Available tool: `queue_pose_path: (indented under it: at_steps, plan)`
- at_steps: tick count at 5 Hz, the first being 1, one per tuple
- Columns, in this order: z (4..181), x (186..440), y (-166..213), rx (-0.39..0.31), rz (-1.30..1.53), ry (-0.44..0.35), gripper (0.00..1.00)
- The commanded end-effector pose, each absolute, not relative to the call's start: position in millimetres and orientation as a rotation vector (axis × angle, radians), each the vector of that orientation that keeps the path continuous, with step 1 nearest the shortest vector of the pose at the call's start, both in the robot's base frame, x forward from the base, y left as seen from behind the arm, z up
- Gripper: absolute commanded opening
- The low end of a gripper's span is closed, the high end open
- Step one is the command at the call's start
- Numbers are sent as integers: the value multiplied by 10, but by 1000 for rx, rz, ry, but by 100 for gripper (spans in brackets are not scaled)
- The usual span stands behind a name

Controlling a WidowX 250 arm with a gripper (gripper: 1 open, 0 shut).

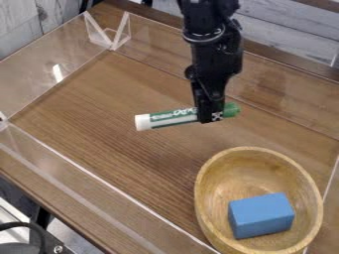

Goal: Put the green marker in the brown bowl

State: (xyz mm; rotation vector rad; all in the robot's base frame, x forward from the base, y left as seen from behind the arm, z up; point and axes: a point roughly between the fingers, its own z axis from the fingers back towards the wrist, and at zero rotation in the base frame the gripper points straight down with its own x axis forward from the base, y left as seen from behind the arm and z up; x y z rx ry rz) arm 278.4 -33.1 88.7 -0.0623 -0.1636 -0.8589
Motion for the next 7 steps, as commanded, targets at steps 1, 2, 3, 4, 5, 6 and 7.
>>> queue_pose_path:
  at_steps: [1, 2, 3, 4, 5, 6, 7]
  plan:
    - [1051, 2794, -396, -42, -884, -247, 0]
    - [1053, 2739, -481, -47, -889, -270, 0]
    - [1043, 2686, -555, -50, -900, -291, 0]
    - [1026, 2648, -598, -54, -909, -313, 0]
    - [1007, 2610, -632, -58, -912, -337, 0]
    - [997, 2584, -633, -62, -915, -359, 0]
    - [992, 2566, -625, -67, -913, -372, 0]
